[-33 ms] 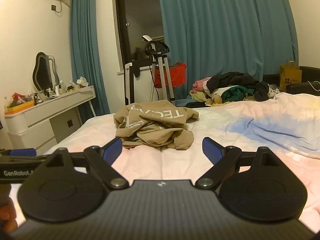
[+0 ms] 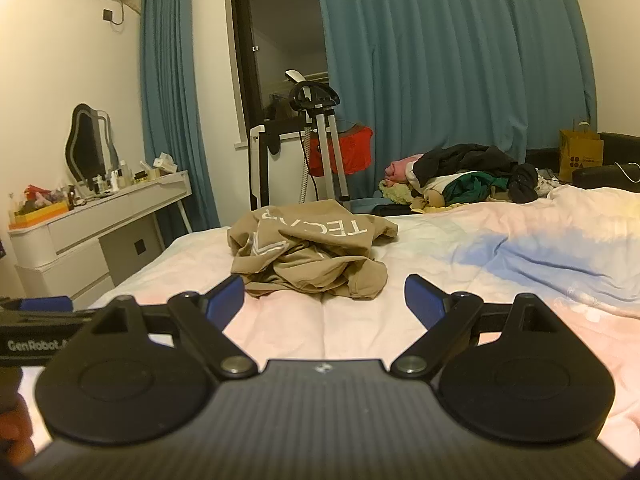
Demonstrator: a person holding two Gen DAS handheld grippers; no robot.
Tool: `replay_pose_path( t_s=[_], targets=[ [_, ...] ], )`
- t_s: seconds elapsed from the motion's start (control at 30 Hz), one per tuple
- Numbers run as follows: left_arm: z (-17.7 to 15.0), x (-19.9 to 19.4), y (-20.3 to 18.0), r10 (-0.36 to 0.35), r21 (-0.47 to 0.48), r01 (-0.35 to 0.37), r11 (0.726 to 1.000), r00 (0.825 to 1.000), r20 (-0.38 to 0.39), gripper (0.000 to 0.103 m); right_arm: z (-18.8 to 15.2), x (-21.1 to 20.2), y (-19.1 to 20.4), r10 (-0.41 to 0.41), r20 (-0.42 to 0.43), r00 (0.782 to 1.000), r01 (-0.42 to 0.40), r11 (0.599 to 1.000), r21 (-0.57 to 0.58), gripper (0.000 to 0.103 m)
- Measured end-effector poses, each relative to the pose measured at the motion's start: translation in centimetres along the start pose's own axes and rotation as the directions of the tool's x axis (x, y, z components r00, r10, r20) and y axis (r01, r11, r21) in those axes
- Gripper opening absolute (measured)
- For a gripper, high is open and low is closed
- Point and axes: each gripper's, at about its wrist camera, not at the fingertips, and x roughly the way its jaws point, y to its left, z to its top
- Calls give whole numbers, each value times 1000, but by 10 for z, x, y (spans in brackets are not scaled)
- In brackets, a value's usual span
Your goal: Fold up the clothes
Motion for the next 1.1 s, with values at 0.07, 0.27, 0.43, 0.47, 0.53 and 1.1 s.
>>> replay_pose_path(
  t_s=[0.07, 0.27, 0.43, 0.47, 0.53, 1.1],
  targets=[
    [0, 0, 0, -1, -1, 1, 1000, 1000, -2, 103, 1, -1, 1, -1, 0, 1000, 1, 1000, -1, 88],
    [-3, 2, 6, -5, 0, 5, 1000, 1000, -3, 103, 5, -2, 3, -2, 0, 1000, 2, 1000, -4, 88],
    [-3, 0, 4, -1, 2, 1, 1000, 1000, -3, 103, 7, -1, 2, -2, 1, 1000, 2, 1000, 0, 88],
    [-3, -1, 3, 1, 3, -1, 1000, 1000, -2, 103, 8, -1, 1, -2, 1, 1000, 2, 1000, 1, 88],
    [-4, -2, 2, 3, 3, -3, 1000, 1000, -2, 103, 8, -2, 1, 1, 4, 1000, -1, 1000, 3, 88],
    [-5, 3, -2, 9, 7, -9, 1000, 1000, -8, 103, 9, -3, -3, -4, -15, 1000, 4, 1000, 26, 88]
  ],
)
